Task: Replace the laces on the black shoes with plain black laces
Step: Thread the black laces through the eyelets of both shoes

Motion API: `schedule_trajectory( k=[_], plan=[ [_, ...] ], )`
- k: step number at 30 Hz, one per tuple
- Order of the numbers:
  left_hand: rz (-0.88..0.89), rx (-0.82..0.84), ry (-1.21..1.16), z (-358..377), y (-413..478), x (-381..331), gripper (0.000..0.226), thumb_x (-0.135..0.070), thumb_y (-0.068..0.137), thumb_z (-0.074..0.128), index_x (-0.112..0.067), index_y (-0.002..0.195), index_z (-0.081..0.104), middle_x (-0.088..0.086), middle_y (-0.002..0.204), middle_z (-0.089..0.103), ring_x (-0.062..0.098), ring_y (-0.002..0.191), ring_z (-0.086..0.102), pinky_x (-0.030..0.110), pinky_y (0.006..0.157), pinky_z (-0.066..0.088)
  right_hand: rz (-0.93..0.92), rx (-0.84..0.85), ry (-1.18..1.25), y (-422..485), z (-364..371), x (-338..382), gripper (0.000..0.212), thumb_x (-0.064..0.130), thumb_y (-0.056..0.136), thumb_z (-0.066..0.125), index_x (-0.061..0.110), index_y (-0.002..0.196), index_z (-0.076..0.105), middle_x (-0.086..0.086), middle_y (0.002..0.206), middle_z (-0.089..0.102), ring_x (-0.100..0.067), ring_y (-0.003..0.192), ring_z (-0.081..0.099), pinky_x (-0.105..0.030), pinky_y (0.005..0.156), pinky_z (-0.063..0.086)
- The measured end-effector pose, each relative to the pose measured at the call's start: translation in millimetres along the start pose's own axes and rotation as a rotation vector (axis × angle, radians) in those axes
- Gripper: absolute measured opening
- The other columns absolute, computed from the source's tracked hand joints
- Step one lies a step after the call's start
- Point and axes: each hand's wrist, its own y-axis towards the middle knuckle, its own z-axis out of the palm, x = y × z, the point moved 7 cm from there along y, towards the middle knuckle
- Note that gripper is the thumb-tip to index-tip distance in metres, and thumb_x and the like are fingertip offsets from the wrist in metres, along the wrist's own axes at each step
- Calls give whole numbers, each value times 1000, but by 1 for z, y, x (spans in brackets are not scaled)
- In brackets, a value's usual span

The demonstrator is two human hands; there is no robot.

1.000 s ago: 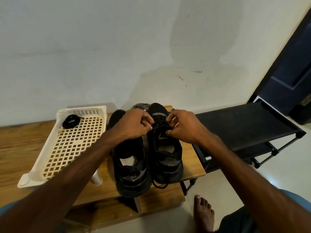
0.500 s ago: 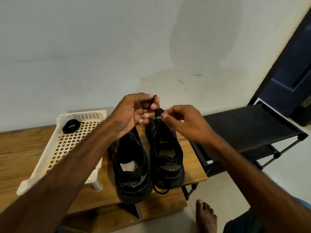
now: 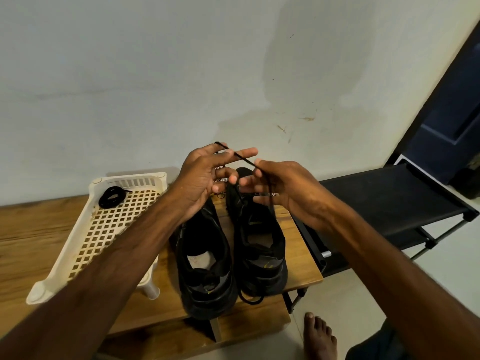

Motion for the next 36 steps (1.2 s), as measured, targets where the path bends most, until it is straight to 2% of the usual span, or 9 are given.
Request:
schedule_trajectory(
  k=[3, 6, 9, 13, 19, 22, 26, 31, 36],
  plan=[
    [-43, -192, -38, -20, 4, 18, 13, -22, 104, 53, -9, 102, 53, 7, 121, 74, 10, 57, 56, 15, 40, 35, 44, 27, 139, 0, -10, -1, 28, 30, 107, 50, 6, 101, 62, -11, 78, 67, -25, 71, 70, -45, 80, 63],
    [-118, -391, -42, -36, 2, 34, 16, -25, 105, 54, -13, 96, 58, 4, 109, 78, 11, 55, 57, 17, 42, 38, 36, 16, -54, 1, -23, -7, 29, 24, 107, 52, 3, 110, 72, -3, 70, 59, -13, 60, 56, -27, 57, 53],
    [-87, -520, 96, -48, 4, 33, 24, -29, 104, 55, -9, 97, 66, 0, 95, 80, 10, 48, 57, 18, 39, 40, 42, -14, -285, 4, -35, -11, 26, 9, 106, 49, 5, 112, 74, -7, 86, 74, -10, 68, 60, -21, 57, 51],
    [-57, -569, 259, -56, 3, 29, 33, -34, 104, 53, -7, 99, 71, -1, 86, 79, 11, 45, 54, 19, 40, 39, 59, -74, -331, 7, -48, -17, 20, -1, 104, 49, -3, 117, 64, -21, 99, 76, -28, 82, 75, -32, 66, 62],
    [200, -624, 989, -44, -9, 8, 46, -50, 98, 58, -20, 65, 69, -9, 55, 65, 4, 52, 61, 25, 58, 43, -63, -213, -637, 7, -57, -15, 23, 27, 92, 76, 6, 82, 74, -2, 66, 75, -10, 51, 67, -13, 45, 45],
    [368, -423, 1119, -4, -7, 1, 17, -47, 94, 64, -31, 96, 69, -19, 80, 66, -6, 73, 56, 21, 65, 41, -131, -154, -603, 9, -48, -10, 19, 22, 97, 69, 7, 88, 78, -2, 71, 75, -4, 55, 64, -16, 51, 48],
    [359, -63, 1121, 33, -5, 15, 41, -39, 95, 56, -27, 133, 65, -7, 113, 74, 8, 100, 66, 38, 93, 54, -112, -19, -377, 11, -37, -9, 24, 1, 104, 52, 0, 119, 71, -20, 98, 76, -19, 79, 73, -23, 64, 58],
    [412, -38, 1087, 32, -6, 10, 20, -22, 99, 65, -22, 114, 78, -12, 90, 77, 3, 78, 69, 33, 76, 57, -115, -117, -359, 11, -47, -11, 17, 14, 95, 70, -2, 102, 71, -15, 85, 78, -27, 78, 78, -38, 70, 64],
    [388, -81, 1119, 22, -4, 8, 16, -29, 99, 64, -29, 107, 78, -22, 79, 74, -7, 70, 63, 19, 68, 49, -158, -234, -387, 9, -60, -7, 19, 22, 87, 79, 4, 90, 75, -9, 75, 77, -21, 67, 76, -24, 57, 59]
  ],
)
